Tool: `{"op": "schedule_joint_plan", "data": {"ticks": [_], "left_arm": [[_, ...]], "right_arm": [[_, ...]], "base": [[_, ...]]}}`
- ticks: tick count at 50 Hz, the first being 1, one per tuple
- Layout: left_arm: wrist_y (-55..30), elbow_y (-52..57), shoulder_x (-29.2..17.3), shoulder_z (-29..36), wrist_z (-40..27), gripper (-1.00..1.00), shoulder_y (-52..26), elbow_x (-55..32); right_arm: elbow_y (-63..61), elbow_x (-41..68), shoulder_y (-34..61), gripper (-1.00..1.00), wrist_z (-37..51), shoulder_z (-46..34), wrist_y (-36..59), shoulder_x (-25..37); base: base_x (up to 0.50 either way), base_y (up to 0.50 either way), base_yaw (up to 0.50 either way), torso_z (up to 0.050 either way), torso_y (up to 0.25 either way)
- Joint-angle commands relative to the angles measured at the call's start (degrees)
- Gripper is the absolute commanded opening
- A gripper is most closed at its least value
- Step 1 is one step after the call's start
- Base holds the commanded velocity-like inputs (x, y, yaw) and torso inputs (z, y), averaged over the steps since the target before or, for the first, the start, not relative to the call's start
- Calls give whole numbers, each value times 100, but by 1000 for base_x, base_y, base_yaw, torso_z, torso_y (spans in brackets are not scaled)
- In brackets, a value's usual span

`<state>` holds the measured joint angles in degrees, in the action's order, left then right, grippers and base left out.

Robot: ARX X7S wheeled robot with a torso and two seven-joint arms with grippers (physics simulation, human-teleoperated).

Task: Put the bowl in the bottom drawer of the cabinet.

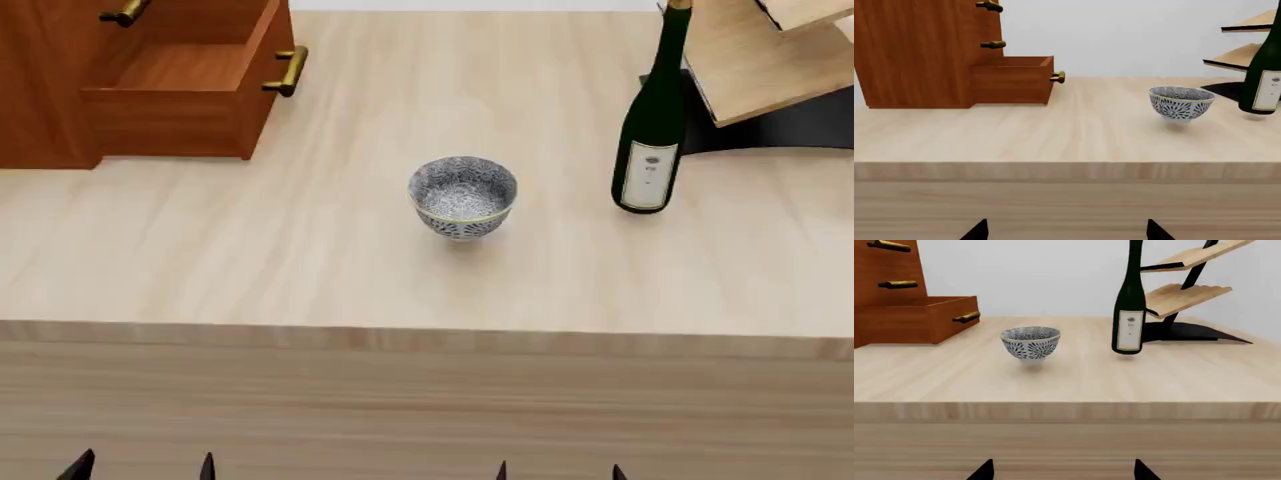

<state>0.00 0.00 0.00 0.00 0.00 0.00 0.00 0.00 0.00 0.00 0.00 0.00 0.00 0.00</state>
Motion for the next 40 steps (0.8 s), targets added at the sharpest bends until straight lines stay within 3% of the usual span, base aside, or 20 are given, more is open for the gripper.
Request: {"op": "schedule_joint_plan", "data": {"ticks": [1, 20, 40], "left_arm": [[0, 0, -57, 64, -64, 100, 0, 0], [-19, 276, -354, 487, -434, 100, 154, -107], [-143, 526, -526, 591, -615, 100, 197, -278]], "right_arm": [[0, 0, 0, 100, 72, -72, 0, 54], [-108, 219, -19, 100, 536, -412, 69, 327], [-149, 287, 18, 100, 767, -614, 182, 472]], "base": [[0, 0, 0, 0, 0], [0, 0, 0, 0, 0], [0, 0, 0, 49, 17]]}}
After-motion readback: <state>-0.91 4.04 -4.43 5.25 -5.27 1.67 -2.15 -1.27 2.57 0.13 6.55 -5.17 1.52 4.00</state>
